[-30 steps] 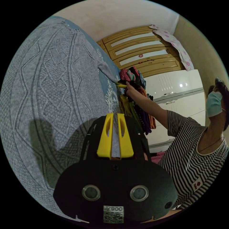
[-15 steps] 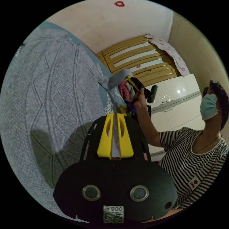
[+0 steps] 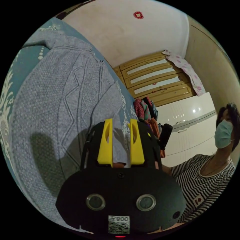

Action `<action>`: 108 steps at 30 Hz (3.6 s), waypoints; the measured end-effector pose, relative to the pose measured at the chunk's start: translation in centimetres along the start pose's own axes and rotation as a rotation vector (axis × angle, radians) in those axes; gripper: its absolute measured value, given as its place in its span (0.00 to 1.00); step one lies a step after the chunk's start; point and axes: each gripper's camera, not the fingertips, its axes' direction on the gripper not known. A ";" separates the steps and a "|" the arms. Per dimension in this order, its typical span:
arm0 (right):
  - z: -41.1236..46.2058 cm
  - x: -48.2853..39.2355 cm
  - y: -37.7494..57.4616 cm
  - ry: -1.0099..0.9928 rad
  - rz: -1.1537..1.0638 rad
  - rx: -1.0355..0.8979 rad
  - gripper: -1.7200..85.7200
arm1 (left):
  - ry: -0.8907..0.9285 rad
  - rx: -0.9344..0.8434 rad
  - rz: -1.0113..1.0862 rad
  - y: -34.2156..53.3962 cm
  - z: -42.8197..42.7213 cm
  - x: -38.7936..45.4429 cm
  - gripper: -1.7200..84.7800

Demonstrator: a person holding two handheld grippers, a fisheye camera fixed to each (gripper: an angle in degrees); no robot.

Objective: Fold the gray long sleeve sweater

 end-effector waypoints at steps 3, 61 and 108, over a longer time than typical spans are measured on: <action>2.1 -0.1 -0.5 -0.007 -0.045 -0.034 0.11 | -0.097 0.004 0.039 -1.2 0.8 -0.8 0.15; 31.1 -2.7 -8.6 -0.213 -0.231 -0.232 0.03 | -0.497 -0.072 0.090 -3.8 1.0 -23.2 0.05; 25.3 27.3 -14.3 0.328 0.113 -0.054 0.02 | -0.177 0.006 0.259 -31.8 1.8 -21.2 0.05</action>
